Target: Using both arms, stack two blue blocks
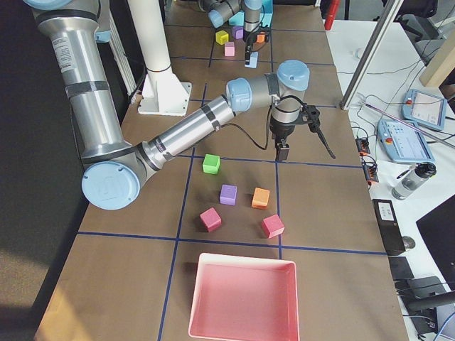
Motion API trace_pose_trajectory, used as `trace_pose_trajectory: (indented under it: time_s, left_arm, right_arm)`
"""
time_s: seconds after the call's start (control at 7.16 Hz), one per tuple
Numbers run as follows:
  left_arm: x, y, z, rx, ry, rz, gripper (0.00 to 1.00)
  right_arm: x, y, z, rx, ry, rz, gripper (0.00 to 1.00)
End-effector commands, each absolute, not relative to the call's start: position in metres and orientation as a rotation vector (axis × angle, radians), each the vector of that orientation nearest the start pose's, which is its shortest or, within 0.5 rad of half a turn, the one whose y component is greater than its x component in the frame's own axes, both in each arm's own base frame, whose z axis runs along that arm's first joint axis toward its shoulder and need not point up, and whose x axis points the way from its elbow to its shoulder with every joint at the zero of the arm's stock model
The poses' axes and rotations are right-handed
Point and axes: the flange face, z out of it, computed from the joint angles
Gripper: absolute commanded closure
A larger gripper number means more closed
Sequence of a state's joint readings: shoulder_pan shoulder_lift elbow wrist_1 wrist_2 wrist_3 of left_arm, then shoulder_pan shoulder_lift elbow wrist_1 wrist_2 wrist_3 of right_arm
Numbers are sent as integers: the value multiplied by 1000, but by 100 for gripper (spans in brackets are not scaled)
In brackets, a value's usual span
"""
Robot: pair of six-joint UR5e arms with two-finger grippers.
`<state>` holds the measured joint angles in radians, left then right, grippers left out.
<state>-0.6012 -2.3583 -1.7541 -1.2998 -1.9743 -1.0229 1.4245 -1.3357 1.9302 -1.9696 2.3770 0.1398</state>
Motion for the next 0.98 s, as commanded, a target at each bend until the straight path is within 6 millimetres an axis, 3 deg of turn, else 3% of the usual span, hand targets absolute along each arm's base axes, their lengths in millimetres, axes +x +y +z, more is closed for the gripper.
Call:
trace_pose_trajectory:
  time_s: [0.0, 0.28, 0.84]
  left_arm:
    - [548, -454, 114, 58, 775, 77, 97]
    - [578, -471, 113, 57, 794, 52, 97]
    - [588, -462, 118, 46, 787, 68, 93]
  right_arm:
    - [-16, -538, 409, 62, -821, -81, 0]
    - [-16, -538, 410, 59, -821, -80, 0]
    - [-16, -539, 412, 56, -819, -79, 0]
